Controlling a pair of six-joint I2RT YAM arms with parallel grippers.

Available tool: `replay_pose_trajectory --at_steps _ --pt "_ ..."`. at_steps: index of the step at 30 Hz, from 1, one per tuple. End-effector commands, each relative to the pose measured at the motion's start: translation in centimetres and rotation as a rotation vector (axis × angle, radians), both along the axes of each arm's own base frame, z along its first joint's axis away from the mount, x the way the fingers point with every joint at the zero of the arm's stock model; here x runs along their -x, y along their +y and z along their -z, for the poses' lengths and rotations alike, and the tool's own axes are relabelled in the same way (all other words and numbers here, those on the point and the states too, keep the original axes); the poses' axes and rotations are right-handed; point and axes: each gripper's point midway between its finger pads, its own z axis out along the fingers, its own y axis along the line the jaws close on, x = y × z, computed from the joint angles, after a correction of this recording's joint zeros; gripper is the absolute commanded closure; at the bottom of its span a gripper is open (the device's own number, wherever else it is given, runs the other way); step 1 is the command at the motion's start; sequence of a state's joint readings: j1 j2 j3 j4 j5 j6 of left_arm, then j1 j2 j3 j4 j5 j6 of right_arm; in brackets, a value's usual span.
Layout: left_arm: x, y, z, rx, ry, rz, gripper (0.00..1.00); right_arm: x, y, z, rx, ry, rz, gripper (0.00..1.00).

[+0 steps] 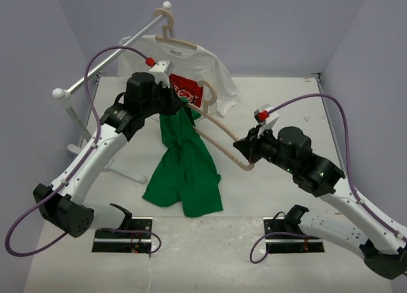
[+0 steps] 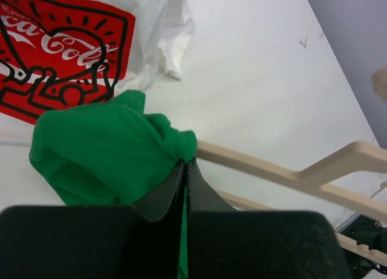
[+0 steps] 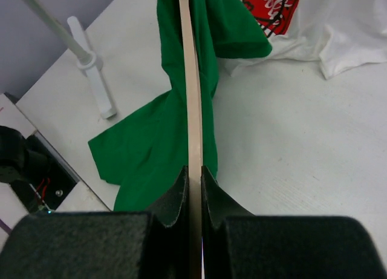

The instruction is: Place the t-shirt on the hanger

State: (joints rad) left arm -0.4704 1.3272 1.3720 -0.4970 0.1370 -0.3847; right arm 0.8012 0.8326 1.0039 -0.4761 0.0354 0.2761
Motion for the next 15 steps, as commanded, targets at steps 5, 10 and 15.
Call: replay_pose_trajectory --at_steps 5,10,15 --pt "5.1 -5.4 -11.2 0.127 -0.204 0.224 1.00 1.1 4.4 -5.0 -0.316 -0.187 -0.197 1.00" --pt "8.4 -4.5 -13.4 0.146 -0.255 0.305 1.00 -2.2 0.8 -5.9 -0.459 -0.275 0.098 1.00" --pt "9.9 -4.3 -12.7 0.158 -0.255 0.351 1.00 -1.2 1.8 -6.7 -0.498 -0.324 0.009 1.00"
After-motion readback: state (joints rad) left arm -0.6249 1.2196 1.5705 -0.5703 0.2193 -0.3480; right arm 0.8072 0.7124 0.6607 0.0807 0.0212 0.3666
